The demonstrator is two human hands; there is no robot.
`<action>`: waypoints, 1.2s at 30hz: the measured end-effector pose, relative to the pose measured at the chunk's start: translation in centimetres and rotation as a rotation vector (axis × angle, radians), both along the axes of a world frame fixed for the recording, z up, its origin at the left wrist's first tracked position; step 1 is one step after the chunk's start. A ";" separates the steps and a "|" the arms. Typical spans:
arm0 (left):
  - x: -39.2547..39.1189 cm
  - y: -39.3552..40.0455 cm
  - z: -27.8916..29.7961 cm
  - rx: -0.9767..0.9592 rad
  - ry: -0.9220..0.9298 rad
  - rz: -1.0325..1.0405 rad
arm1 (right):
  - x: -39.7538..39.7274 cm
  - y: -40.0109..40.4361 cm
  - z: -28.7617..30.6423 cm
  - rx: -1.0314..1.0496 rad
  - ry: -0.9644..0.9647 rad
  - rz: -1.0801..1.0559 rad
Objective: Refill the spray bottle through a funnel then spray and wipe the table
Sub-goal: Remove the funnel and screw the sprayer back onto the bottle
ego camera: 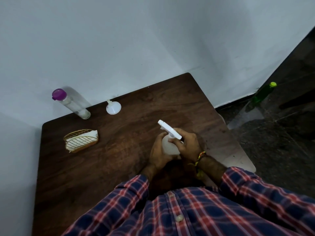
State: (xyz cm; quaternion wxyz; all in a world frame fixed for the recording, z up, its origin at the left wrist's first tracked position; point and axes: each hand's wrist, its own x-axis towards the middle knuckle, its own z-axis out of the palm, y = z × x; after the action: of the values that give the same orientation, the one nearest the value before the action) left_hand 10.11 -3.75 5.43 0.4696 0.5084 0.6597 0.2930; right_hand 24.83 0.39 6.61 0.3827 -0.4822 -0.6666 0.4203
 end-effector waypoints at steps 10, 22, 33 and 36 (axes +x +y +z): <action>0.1 -0.5 5.2 0.246 0.182 -0.019 | 2.2 2.1 8.5 -0.260 0.363 0.287; 0.6 -1.4 10.9 0.320 0.347 0.082 | -1.3 -0.1 12.8 -0.016 0.333 -0.101; 0.9 -2.3 12.8 0.336 0.357 0.147 | -2.3 -0.8 14.3 0.005 0.313 -0.196; 0.7 -2.3 12.9 0.330 0.382 0.157 | -1.9 -0.4 14.4 -0.012 0.261 -0.058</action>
State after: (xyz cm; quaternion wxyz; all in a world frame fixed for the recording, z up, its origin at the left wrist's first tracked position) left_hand 10.76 -6.03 18.36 0.2233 0.5713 0.7171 0.3309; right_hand 22.94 -0.03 21.01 0.4753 -0.4450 -0.5942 0.4722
